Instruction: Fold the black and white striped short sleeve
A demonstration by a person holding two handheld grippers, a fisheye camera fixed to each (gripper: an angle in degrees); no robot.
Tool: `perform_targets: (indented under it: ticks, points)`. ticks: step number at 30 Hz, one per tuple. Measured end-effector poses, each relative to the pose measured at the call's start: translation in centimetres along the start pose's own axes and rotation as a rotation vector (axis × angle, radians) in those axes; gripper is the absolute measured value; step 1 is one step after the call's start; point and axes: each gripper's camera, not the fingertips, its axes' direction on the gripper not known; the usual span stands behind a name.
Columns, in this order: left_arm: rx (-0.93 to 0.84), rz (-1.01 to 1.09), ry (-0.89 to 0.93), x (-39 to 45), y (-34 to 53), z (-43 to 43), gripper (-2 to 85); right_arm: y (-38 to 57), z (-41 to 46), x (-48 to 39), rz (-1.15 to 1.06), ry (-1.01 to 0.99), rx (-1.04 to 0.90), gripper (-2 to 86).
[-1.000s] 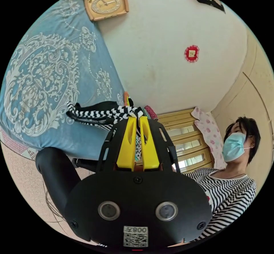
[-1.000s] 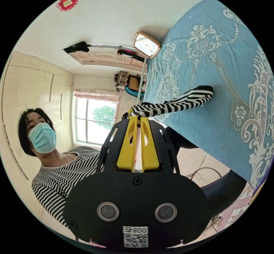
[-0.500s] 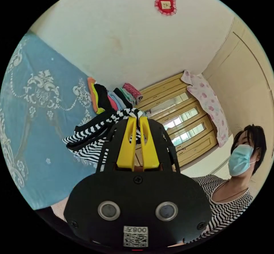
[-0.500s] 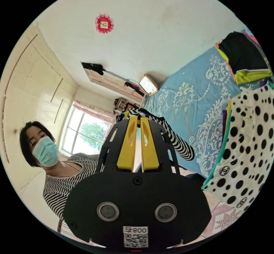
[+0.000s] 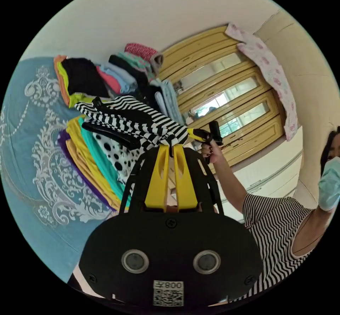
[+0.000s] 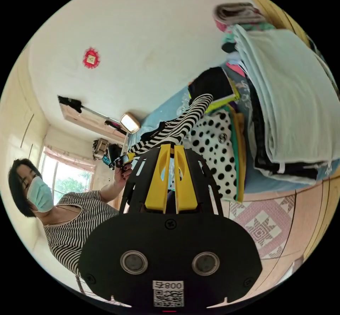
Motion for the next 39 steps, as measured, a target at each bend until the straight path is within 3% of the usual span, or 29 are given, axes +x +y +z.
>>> perform_targets:
  ticks: [4,11,19,31,35,39]
  points:
    - [-0.153,-0.099,-0.012,-3.6,1.6,7.7,2.6,4.9,-0.5,9.3,0.248,-0.024,-0.083,1.5]
    - [-0.171,-0.066,-0.053,-4.6,0.6,14.4,2.7,6.5,-4.7,10.1,0.169,0.036,-0.126,1.5]
    - [-0.215,-0.222,-0.054,-10.5,2.0,22.0,2.7,9.5,-4.9,15.1,0.278,0.086,-0.225,1.5]
    - [-0.177,-0.344,0.06,-16.0,3.6,26.5,1.3,14.2,-9.6,17.1,0.358,-0.058,-0.057,0.6]
    - [-0.112,-0.261,0.002,-15.7,3.0,25.0,0.4,15.1,-12.1,14.7,0.336,-0.009,0.098,0.1]
    - [-0.107,-0.059,-0.147,-14.4,-2.6,25.7,0.2,12.7,-11.4,9.1,0.18,0.121,0.124,0.0]
